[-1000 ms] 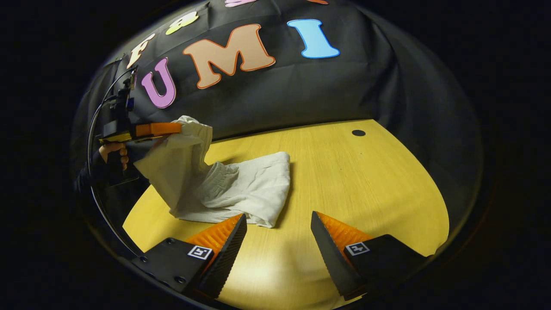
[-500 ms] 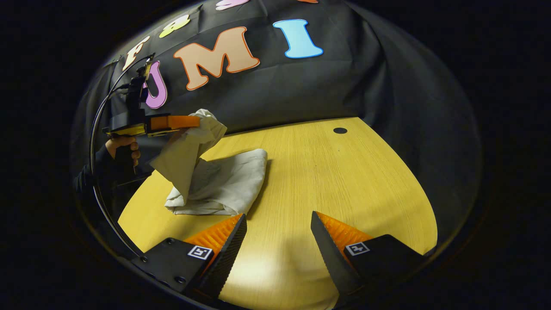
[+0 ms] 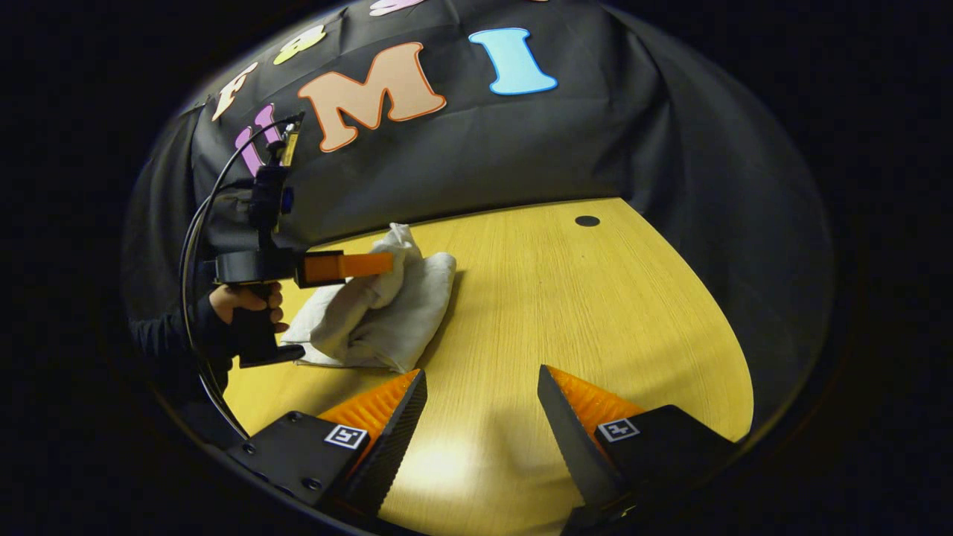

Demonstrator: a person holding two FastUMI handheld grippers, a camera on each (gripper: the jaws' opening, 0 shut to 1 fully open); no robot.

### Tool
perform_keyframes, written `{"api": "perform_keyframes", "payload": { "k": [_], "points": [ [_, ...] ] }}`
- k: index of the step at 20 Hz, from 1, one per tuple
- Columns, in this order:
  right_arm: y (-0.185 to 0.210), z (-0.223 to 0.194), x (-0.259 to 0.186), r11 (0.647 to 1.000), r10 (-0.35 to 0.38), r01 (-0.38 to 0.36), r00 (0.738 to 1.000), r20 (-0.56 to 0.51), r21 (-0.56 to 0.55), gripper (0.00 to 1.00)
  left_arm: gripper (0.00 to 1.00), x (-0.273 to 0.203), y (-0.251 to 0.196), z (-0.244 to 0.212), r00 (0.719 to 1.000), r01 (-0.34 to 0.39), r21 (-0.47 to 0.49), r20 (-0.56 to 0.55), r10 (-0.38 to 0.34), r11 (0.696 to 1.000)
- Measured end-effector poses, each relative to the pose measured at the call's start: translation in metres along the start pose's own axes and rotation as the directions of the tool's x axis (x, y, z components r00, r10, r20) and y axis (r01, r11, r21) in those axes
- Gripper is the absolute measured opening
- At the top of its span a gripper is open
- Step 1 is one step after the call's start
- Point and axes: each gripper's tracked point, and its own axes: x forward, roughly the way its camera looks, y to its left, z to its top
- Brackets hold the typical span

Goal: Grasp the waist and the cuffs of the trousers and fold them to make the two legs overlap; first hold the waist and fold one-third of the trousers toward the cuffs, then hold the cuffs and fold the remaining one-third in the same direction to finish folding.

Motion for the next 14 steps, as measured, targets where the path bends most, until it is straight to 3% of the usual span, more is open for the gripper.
{"api": "perform_keyframes", "payload": {
  "k": [2, 6, 7, 9, 14],
  "points": [
    [0.009, 0.013, 0.001, 1.000, 0.017, -0.017, 1.000, 0.022, -0.010, 0.96, 0.37, -0.010, 0.001, 0.010, 0.999, -0.003, -0.015, 0.044, 0.004, 1.000],
    [0.038, 0.051, 0.004, 0.999, 0.034, -0.031, 0.993, 0.111, -0.029, 0.96, 1.00, -0.057, 0.031, 0.047, 0.977, -0.112, 0.038, 0.187, 0.103, 0.993],
    [0.047, 0.063, 0.005, 0.999, 0.030, -0.025, 0.990, 0.140, -0.036, 0.96, 0.95, -0.073, 0.040, 0.055, 0.967, -0.146, 0.056, 0.218, 0.131, 0.988],
    [0.066, 0.086, 0.000, 0.999, 0.025, -0.014, 0.978, 0.208, -0.052, 0.97, 0.95, -0.117, 0.059, 0.074, 0.945, -0.202, 0.063, 0.275, 0.177, 0.977],
    [0.120, 0.152, -0.016, 0.995, 0.028, 0.013, 0.923, 0.384, -0.104, 0.96, 0.95, -0.212, 0.098, 0.098, 0.879, -0.307, 0.012, 0.388, 0.279, 0.952]
  ]
}}
